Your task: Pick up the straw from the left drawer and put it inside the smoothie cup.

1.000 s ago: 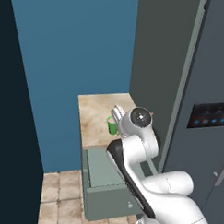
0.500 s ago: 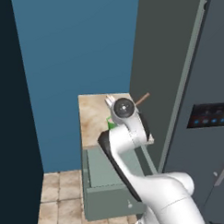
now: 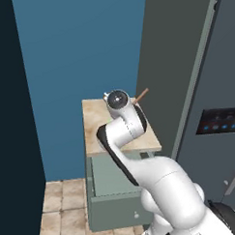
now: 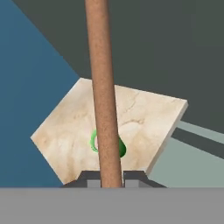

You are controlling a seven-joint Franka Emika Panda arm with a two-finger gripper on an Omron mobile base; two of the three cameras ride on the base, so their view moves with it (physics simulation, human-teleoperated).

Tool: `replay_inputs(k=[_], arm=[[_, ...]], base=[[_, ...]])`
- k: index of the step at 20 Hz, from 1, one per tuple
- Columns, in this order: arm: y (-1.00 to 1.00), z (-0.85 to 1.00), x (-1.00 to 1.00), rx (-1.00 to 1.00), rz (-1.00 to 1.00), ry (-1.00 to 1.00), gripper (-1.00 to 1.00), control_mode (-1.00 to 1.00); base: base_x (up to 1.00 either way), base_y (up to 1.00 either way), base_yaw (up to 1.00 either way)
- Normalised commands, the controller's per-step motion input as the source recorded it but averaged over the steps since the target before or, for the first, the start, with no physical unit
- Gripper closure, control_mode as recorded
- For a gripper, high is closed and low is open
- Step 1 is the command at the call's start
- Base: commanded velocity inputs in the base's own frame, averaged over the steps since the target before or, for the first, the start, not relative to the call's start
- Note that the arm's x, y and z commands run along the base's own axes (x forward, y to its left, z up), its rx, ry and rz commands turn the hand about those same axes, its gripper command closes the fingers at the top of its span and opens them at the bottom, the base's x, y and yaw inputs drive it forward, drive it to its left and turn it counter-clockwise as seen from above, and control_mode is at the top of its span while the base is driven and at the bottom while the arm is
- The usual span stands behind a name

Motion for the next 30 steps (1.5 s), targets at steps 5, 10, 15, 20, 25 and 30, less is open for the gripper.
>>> replay_inputs(k=[5,10,15,20,25,30], arm=[[0.30,-0.03,0.00,0.12,0.02,-0.06,1.00,-1.00],[0.39,-0.18,0.00,0.27,-0.01,-0.21,1.00,-1.00],[0.09,-0.19,0.00,0.41,-0.12,-0.23,1.00,-1.00],[-0.04,-0.17,0.00,0.58,-0.14,-0.13,1.00,-1.00],[0.00,0.18,0.02,0.65,-0.18,-0.02,1.00,-1.00],[0.00,0.34,0.01,0.58,-0.18,0.05,1.00,-1.00]], base=[[0.00,0.00,0.00],[0.00,0.00,0.00],[0.00,0.00,0.00],[0.00,0.00,0.00],[0.00,0.00,0.00],[0.00,0.00,0.00]])
